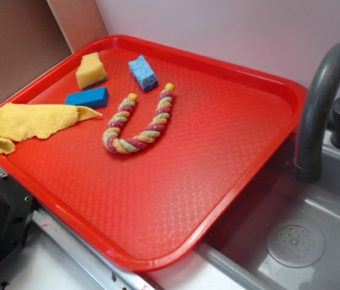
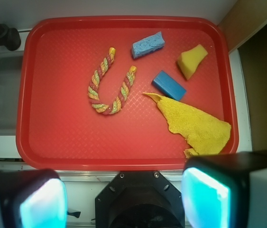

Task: Grab the blue sponge.

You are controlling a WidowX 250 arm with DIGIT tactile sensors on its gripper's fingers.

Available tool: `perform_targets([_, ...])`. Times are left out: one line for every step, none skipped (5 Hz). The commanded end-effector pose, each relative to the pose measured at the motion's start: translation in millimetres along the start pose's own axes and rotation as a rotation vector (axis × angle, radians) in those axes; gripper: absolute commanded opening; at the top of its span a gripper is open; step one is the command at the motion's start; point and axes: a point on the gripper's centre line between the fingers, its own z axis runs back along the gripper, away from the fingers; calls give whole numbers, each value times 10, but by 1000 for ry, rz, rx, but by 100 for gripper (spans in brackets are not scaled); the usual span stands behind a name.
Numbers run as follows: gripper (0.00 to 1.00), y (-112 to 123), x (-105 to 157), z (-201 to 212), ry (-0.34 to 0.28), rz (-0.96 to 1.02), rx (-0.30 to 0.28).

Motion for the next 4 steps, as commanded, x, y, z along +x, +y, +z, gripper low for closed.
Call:
perform_targets([100, 0, 0, 0, 0, 0, 0])
perform_targets([100, 185, 101, 69, -101, 246, 4])
perform_targets([100, 258, 258, -25, -168, 490, 37])
perform_targets([100, 352, 340, -136, -179, 745, 33])
